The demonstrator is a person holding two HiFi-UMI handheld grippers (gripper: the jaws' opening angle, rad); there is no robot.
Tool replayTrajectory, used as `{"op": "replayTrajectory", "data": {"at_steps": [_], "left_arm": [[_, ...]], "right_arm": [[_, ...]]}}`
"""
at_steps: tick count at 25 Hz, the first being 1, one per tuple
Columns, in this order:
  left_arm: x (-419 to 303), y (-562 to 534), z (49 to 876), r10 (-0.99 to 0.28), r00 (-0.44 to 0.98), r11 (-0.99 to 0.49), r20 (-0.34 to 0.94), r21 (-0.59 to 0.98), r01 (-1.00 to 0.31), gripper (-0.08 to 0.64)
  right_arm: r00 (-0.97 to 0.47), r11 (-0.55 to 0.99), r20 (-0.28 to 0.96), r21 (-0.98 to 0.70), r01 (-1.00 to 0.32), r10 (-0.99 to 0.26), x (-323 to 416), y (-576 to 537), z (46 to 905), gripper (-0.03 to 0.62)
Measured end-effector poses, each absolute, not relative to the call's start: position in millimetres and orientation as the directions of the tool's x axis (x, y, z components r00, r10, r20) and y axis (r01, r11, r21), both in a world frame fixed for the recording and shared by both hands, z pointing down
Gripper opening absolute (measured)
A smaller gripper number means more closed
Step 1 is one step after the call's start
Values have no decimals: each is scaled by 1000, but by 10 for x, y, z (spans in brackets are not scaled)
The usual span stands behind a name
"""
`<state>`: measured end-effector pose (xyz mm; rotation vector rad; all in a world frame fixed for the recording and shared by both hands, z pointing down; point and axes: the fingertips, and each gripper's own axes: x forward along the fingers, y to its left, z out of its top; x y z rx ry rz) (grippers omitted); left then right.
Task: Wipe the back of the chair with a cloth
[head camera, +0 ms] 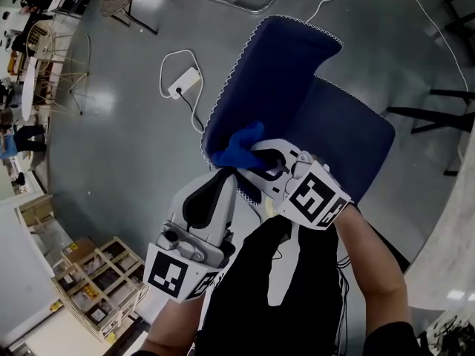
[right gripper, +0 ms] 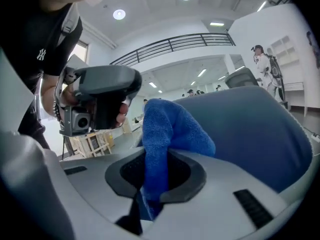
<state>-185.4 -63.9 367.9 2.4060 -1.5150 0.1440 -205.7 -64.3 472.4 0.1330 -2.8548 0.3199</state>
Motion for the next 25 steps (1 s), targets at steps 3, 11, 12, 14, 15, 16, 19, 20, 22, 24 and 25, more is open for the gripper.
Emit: {"op": "replayTrajectory", "data": {"at_steps": [3, 11, 12, 14, 15, 16, 19, 20, 22, 24, 25], "left_arm": [[-1828, -575, 3694, -866, 441, -403, 234, 195, -894, 19], [-1708, -547, 3696, -869, 446, -409, 214, 198, -891, 18], [-1671, -552, 3700, -867, 450, -411, 213, 203, -889, 20], [-1581, -561, 3712, -861, 461, -420, 212, 215, -882, 20], [-1529, -568, 3723, -858, 468, -425, 212, 220, -878, 20], [-1478, -584, 3736, -854, 475, -431, 211, 224, -874, 20], [-1351, -655, 3789, -846, 490, -446, 209, 226, -866, 20], [-1321, -667, 3822, -843, 494, -450, 213, 226, -864, 20], [-1281, -675, 3911, -836, 500, -455, 227, 223, -862, 20], [-1252, -707, 3976, -835, 501, -455, 228, 228, -861, 20], [-1244, -721, 4007, -834, 502, -455, 228, 230, -860, 20]], "right_arm": [[-969, 965, 248, -250, -77, -13, -2078, -427, 4727, 71], [-993, 933, 114, -350, -80, -42, -1513, -667, 4428, 71], [-982, 929, 131, -326, -173, -137, -1347, -916, 4404, 69], [-921, 887, 177, -257, -384, -348, -1034, -1459, 4422, 71], [-876, 851, 202, -221, -477, -439, -898, -1706, 4466, 71], [-831, 814, 227, -189, -549, -508, -786, -1916, 4528, 71], [-756, 766, 286, -99, -635, -589, -659, -2293, 4757, 71], [-744, 765, 301, -69, -641, -597, -670, -2364, 4835, 71], [-716, 753, 321, -17, -658, -619, -702, -2504, 4996, 71], [-684, 728, 329, 17, -685, -651, -704, -2665, 5165, 72], [-673, 719, 329, 26, -694, -662, -701, -2739, 5250, 72]]}}
